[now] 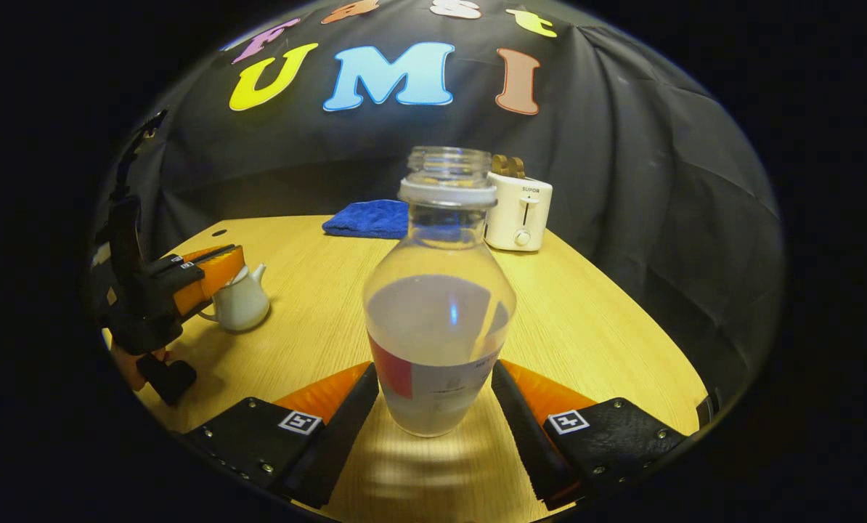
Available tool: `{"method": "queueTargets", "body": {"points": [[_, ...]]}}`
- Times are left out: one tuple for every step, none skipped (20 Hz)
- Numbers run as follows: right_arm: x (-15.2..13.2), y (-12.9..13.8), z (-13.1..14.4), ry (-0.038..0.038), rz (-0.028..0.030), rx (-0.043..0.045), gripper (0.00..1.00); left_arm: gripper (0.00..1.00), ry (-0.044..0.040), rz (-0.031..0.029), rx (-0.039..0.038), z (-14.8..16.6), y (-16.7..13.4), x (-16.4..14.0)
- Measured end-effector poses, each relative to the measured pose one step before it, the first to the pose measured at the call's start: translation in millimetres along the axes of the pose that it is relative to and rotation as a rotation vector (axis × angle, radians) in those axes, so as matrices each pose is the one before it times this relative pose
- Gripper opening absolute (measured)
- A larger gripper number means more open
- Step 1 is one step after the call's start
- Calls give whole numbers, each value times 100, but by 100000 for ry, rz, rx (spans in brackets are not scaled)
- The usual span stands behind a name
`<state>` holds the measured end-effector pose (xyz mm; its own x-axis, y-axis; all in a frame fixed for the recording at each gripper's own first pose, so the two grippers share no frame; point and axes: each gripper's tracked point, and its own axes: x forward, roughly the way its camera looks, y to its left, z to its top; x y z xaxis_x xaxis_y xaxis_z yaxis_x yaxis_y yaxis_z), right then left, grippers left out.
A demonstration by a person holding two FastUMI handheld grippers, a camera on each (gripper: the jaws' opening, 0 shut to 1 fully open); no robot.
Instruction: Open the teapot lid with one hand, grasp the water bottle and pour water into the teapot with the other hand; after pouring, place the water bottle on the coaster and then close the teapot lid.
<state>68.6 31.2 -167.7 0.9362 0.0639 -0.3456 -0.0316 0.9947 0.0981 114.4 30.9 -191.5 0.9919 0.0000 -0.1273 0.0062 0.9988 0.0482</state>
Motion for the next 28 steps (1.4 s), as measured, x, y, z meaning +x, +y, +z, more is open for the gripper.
{"method": "queueTargets", "body": {"points": [[179, 77, -195, 181, 567, 105, 97, 12, -414, -1064, -54, 143, -50, 88], [320, 26, -32, 165, -49, 84, 97, 13, 258, -497, 2, 90, 145, -31], [-246, 46, -66, 32, 233, 410, 90, 12, 227, 32, -121, -116, -17, 87], [319, 20, -15, 17, -89, 330, 85, 11, 70, 241, -478, 91, 75, 20], [-66, -23, -75, -114, -473, -12, 84, 12, 204, 119, -584, 12, -87, 86], [-157, -14, 167, -72, -152, -306, 81, 12, 75, 113, -625, 55, 44, 35], [171, -114, -62, -609, -406, -159, 80, 12, 124, 59, -918, 32, 57, -27], [53, 99, 49, -57, 183, -533, 78, 12, -103, -10, -910, 91, 40, 69], [-63, 91, 46, -111, -350, -1387, 79, 12, 8, -123, -593, 0, 8, -54], [-68, 146, 188, 488, -306, -2382, 77, 12, -81, -215, -137, 51, 7, 82], [127, -57, -176, 1351, -1279, -3706, 76, 12, -491, -87, -119, 189, -19, -12], [-16, -7, 109, 1224, -1437, -5089, 75, 12, -912, -265, 36, 440, 175, -86], [-90, -67, 280, 785, -1516, -5463, 75, 12, -714, -83, 114, 220, 96, -6], [96, -172, 105, 803, -1834, -5073, 74, 12, -325, -331, -173, 230, 72, -30], [-145, 195, 373, -389, 314, -3228, 73, 12, -373, -226, -191, 93, 4, 58], [-67, 1, 168, 232, -847, -2710, 73, 12, -273, -615, -231, 197, 42, -100], [36, 161, 205, 192, -273, -2473, 73, 12, -432, -288, 86, 78, 18, -9], [-158, -2, 315, 75, -983, -2589, 73, 12, -1020, 154, 294, 414, 224, 31], [10, 122, 575, -651, -485, -2827, 73, 12, -804, -135, -3, 419, 222, -168], [51, 58, 402, -573, -743, -2855, 73, 12, -197, -453, -332, 241, 87, -68], [-14, 44, 498, -121, -639, -3111, 73, 12, 48, 120, -277, 23, 313, -153], [23, 107, 657, -369, -652, -3024, 73, 11, 90, 48, -246, 238, 488, -196], [-1, 33, 758, -588, -565, -2874, 73, 12, -294, 647, -227, 413, 583, -239], [167, 48, 603, -427, -439, -2869, 73, 12, -477, 618, -250, 520, 755, -442], [106, 90, 672, -520, -215, -2779, 73, 12, -422, 614, -73, 328, 618, -413], [282, 118, 468, -316, 31, -2916, 73, 11, 48, 418, 157, 348, 624, -420], [242, 39, 420, 489, -176, -3432, 73, 11, 93, 606, 60, 153, 611, -403], [242, -4, 324, 516, -293, -3267, 73, 12, -17, 190, -73, 319, 577, -449]]}}
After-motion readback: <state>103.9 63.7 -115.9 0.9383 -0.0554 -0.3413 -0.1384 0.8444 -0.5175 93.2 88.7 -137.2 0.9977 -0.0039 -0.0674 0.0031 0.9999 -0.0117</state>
